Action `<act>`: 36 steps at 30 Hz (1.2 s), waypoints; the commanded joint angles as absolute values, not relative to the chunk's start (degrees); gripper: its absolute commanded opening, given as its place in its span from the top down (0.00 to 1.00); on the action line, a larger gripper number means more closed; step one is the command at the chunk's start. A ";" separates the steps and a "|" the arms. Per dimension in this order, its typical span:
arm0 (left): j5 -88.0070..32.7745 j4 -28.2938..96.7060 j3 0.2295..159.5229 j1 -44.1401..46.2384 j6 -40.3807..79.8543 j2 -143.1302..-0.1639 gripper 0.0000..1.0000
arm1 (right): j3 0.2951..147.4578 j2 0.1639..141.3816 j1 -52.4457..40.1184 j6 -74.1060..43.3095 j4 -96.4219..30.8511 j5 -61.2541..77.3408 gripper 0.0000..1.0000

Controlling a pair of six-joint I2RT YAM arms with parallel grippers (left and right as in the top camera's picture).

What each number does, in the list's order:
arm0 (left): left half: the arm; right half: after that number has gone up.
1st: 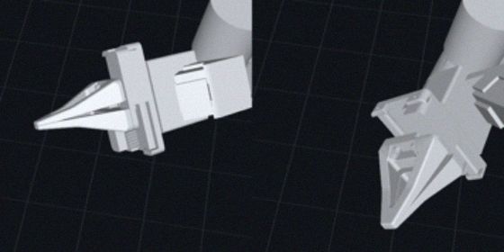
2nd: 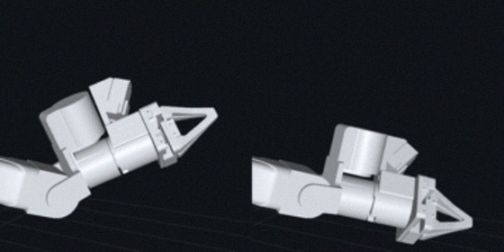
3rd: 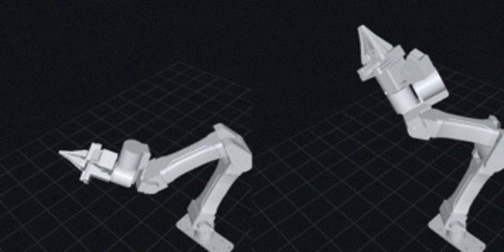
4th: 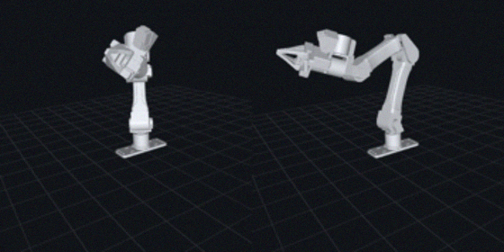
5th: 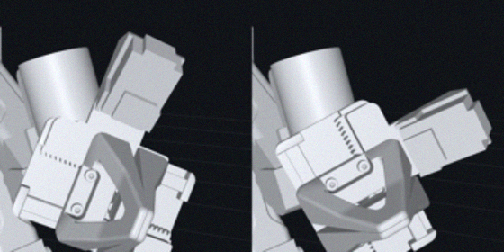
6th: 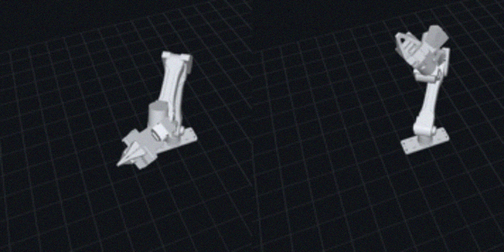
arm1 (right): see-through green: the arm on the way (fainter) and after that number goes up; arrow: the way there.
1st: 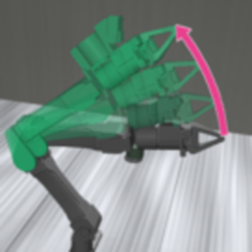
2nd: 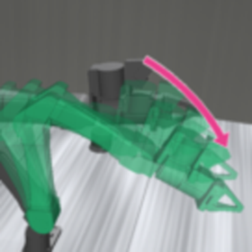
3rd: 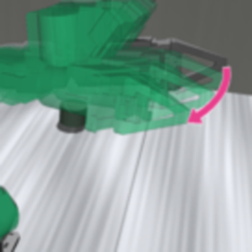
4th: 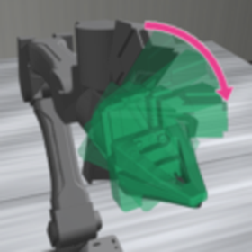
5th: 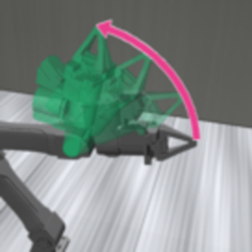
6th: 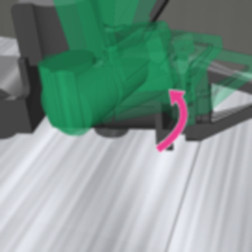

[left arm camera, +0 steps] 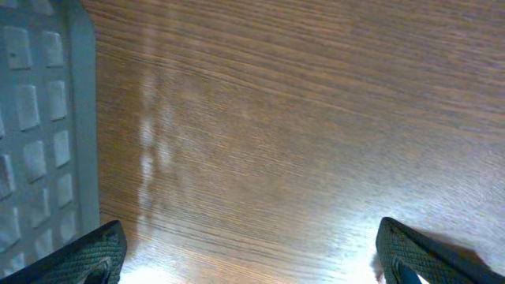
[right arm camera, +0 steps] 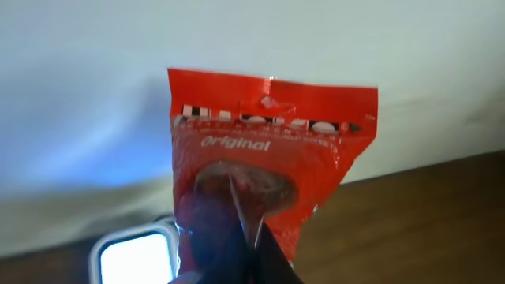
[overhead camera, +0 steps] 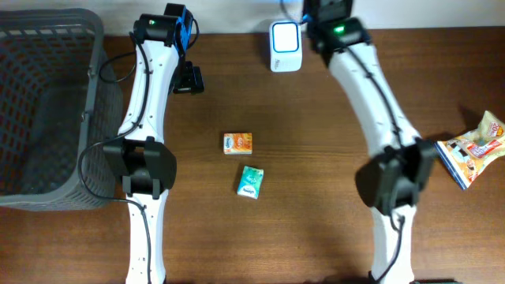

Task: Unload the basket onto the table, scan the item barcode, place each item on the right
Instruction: 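Carry the red bag right and drop it on the yellow bag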

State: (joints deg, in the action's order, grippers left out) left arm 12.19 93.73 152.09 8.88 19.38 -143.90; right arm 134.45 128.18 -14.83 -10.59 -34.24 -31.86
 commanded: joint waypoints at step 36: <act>5.34 96.73 152.94 9.26 16.84 -141.21 0.01 | 123.13 112.95 26.70 -34.28 -77.95 -23.64 0.01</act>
